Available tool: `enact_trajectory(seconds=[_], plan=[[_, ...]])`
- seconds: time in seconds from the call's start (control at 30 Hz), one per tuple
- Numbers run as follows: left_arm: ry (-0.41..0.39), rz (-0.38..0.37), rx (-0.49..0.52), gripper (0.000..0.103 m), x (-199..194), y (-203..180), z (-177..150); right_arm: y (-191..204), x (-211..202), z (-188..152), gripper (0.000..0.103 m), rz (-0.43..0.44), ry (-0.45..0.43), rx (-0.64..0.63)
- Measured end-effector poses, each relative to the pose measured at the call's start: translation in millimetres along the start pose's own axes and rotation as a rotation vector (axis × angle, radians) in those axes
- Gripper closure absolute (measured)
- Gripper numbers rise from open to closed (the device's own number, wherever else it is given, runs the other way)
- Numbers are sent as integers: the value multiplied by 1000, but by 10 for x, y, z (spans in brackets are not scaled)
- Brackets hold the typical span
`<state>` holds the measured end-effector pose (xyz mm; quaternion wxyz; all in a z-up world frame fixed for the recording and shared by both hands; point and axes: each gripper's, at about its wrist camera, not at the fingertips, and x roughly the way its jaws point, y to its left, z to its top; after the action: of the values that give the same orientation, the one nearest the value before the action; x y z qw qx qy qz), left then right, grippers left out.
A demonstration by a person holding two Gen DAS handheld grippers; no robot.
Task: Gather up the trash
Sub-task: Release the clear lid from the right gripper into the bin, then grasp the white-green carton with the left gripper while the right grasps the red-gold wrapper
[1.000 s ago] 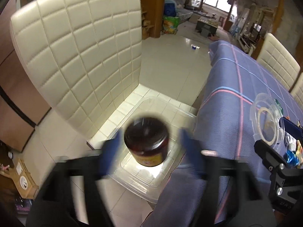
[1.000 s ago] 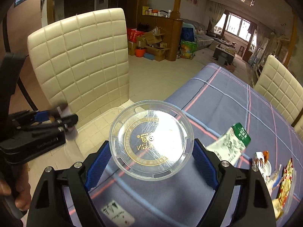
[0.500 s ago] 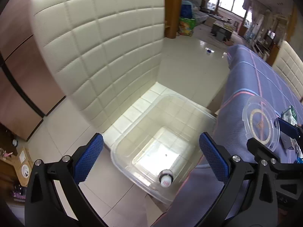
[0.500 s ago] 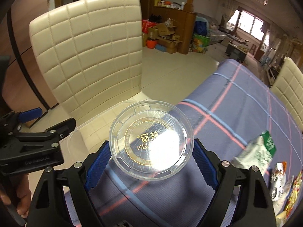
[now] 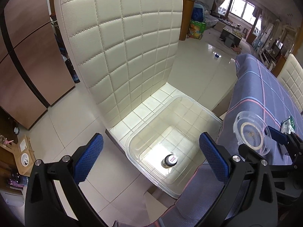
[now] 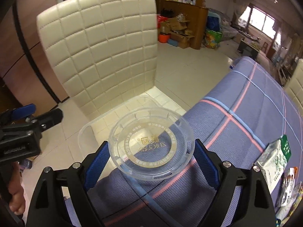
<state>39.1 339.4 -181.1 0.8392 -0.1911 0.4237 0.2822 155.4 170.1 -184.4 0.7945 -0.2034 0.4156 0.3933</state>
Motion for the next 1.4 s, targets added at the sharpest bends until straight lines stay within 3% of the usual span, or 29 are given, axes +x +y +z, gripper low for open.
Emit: enact_trajectory(seconds=[0.1,0.33,0.53,0.8,1.17,1.4], plan=[[-8,-6,-17,4,-51,26,-11,35,70,-28,17,29,25,-14],[-18,-1,-16,4,-125,31,-18,-15,-54,-104,17,22,-16,2],[-28,-30,31,4,-178,-201,-61,-172,-270,-233,17,-37,-37,37],[-38,-109,185,3,-291,-942,-216,-646,-777,-714,17,-199,-63,147],[-27,-260,417,3,-379,-2248,-513,-1576,-1587,-1728,22,-447,-78,433],[-42,-247,522,3,-269,-2809,-586,-2130,-1845,-2271,21,-514,-44,617]])
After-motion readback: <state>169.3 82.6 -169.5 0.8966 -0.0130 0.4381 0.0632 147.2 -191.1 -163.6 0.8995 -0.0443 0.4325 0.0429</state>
